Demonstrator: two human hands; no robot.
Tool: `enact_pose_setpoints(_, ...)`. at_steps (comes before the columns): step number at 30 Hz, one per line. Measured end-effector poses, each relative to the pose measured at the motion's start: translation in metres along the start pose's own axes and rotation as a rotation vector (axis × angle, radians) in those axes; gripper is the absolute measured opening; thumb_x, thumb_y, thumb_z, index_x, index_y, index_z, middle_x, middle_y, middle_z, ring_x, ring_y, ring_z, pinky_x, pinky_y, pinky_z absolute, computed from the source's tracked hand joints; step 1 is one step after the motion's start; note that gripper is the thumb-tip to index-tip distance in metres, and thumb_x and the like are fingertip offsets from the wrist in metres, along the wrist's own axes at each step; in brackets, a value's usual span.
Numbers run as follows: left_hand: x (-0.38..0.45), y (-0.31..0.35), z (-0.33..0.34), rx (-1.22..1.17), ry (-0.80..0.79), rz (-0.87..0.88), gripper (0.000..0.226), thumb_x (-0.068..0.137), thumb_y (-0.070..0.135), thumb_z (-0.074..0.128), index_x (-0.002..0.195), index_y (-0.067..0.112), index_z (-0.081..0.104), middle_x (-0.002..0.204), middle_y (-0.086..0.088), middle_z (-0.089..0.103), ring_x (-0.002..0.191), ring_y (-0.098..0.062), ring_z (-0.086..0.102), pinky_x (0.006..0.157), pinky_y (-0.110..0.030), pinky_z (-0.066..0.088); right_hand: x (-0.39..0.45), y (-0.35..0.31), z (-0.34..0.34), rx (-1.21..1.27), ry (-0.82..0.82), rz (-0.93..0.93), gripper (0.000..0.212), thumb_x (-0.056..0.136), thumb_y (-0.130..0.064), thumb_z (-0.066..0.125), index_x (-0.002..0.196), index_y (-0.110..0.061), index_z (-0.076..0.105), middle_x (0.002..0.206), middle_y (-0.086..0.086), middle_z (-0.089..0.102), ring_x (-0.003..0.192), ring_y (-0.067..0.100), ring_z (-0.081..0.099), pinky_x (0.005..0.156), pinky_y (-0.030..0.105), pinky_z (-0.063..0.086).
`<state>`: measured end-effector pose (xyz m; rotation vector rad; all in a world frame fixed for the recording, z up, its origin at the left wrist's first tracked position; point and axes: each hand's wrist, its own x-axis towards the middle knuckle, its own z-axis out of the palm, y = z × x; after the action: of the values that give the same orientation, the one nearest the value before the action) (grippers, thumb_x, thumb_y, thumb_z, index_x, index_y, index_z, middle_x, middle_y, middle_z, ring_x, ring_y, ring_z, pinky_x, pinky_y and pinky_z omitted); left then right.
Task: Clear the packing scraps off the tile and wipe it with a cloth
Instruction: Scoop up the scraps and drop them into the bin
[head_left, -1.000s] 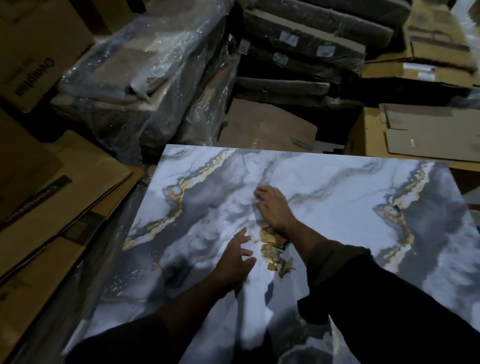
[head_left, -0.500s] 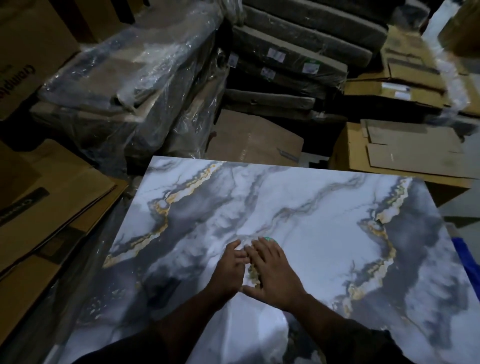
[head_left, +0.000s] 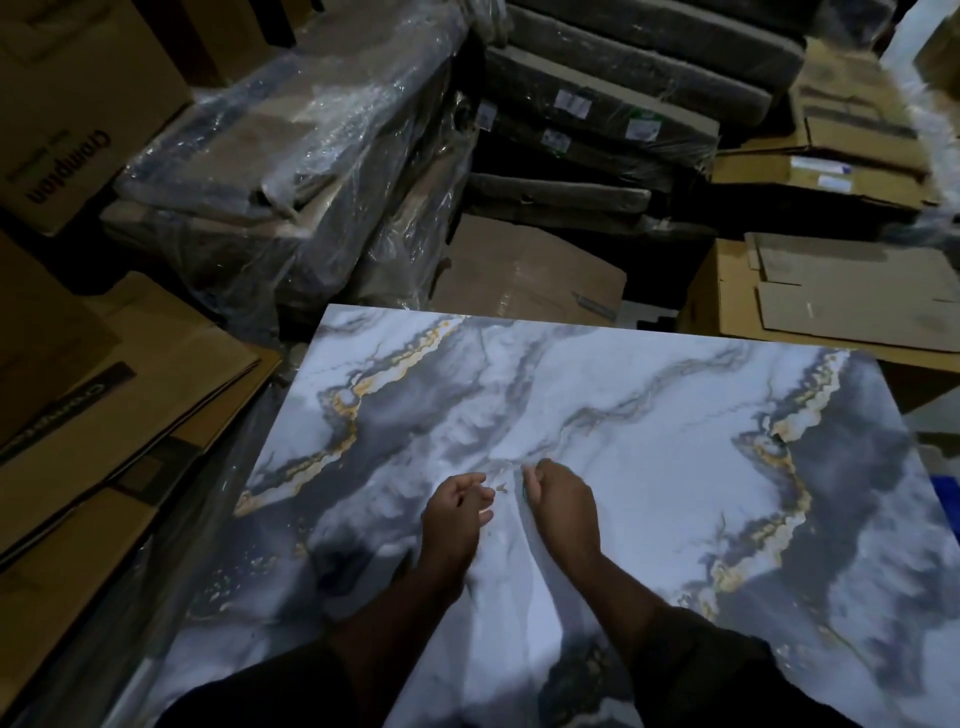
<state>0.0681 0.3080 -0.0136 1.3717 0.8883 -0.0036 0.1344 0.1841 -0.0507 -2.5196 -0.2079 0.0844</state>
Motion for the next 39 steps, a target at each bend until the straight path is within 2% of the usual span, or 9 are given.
enact_pose_setpoints(3,-0.005,0.009,0.014,-0.267,-0.036,-0.146,0.023,0.105,0.016,0.05,0.117,0.002,0.063,0.117,-0.018,0.067,0.11,-0.028,0.065,0.1,-0.038,0.052,0.003,-0.021,-0.012,0.64,-0.076,0.414,0.046,0.104,-0.032,0.053,0.063,-0.011,0.054,0.06,0.005,0.059,0.064,0.023,0.058,0.062,0.033,0.042)
enact_pose_setpoints(6,-0.017,0.017,0.031,-0.537,-0.24,-0.393,0.04,0.106,0.037,0.042,0.114,0.007,0.067,0.116,-0.015,0.07,0.109,-0.027,0.069,0.09,-0.036,0.056,-0.015,-0.058,-0.015,0.955,-0.075,0.515,0.039,0.104,-0.026,0.053,0.068,-0.014,0.058,0.06,0.002,0.06,0.06,0.018,0.059,0.059,0.028,0.046)
enact_pose_setpoints(9,-0.024,0.021,0.03,-0.782,-0.41,-0.529,0.033,0.104,0.043,0.035,0.097,0.022,0.059,0.092,-0.001,0.061,0.086,-0.014,0.061,0.083,-0.03,0.047,-0.038,-0.079,-0.01,0.688,0.058,0.3,0.029,0.1,-0.022,0.051,0.072,-0.018,0.058,0.073,-0.005,0.064,0.071,0.011,0.061,0.068,0.03,0.045)
enact_pose_setpoints(13,-0.028,0.023,0.014,-0.762,-0.476,-0.604,0.028,0.106,0.032,0.031,0.114,0.017,0.052,0.104,-0.006,0.055,0.1,-0.018,0.055,0.094,-0.03,0.041,-0.052,-0.068,-0.018,0.238,0.084,-0.113,0.027,0.095,-0.035,0.043,0.075,-0.021,0.055,0.081,-0.003,0.058,0.078,0.018,0.054,0.073,0.037,0.042)
enact_pose_setpoints(17,-0.029,0.019,0.003,-0.615,-0.553,-0.653,0.038,0.102,0.023,0.041,0.134,0.007,0.053,0.121,-0.012,0.058,0.122,-0.024,0.052,0.122,-0.028,0.026,-0.056,-0.05,-0.02,-0.123,0.07,-0.349,0.029,0.098,-0.037,0.041,0.077,-0.022,0.055,0.079,-0.004,0.056,0.081,0.019,0.052,0.083,0.041,0.041)
enact_pose_setpoints(23,-0.037,0.017,-0.006,-0.639,-0.453,-0.64,0.051,0.105,0.041,0.035,0.114,-0.001,0.062,0.101,-0.02,0.069,0.096,-0.029,0.067,0.092,-0.035,0.047,-0.073,-0.053,-0.009,0.034,0.07,-0.34,0.021,0.087,-0.02,0.044,0.078,-0.013,0.061,0.082,0.004,0.059,0.081,0.025,0.057,0.079,0.04,0.045)
enact_pose_setpoints(29,-0.035,0.015,-0.011,-0.759,-0.36,-0.654,0.077,0.103,0.063,0.024,0.132,0.0,0.058,0.126,-0.018,0.061,0.115,-0.029,0.055,0.113,-0.035,0.032,-0.077,-0.069,0.0,0.285,0.077,-0.164,0.028,0.095,-0.021,0.044,0.08,-0.017,0.067,0.086,-0.001,0.062,0.087,0.02,0.055,0.084,0.042,0.044)
enact_pose_setpoints(33,-0.038,0.018,-0.01,-0.76,-0.388,-0.633,0.086,0.103,0.064,0.02,0.113,-0.01,0.064,0.108,-0.025,0.068,0.105,-0.033,0.059,0.094,-0.038,0.043,-0.078,-0.076,-0.006,0.397,0.147,-0.137,0.032,0.091,-0.022,0.042,0.078,-0.014,0.071,0.084,0.0,0.065,0.085,0.021,0.058,0.082,0.042,0.041)
enact_pose_setpoints(39,-0.039,0.014,-0.011,-0.66,-0.363,-0.601,0.083,0.103,0.063,0.022,0.125,-0.009,0.058,0.114,-0.023,0.068,0.113,-0.031,0.058,0.107,-0.035,0.037,-0.081,-0.085,-0.011,0.423,0.163,-0.069,0.052,0.084,-0.024,0.031,0.116,-0.021,0.072,0.109,-0.005,0.067,0.113,0.009,0.053,0.11,0.029,0.029)
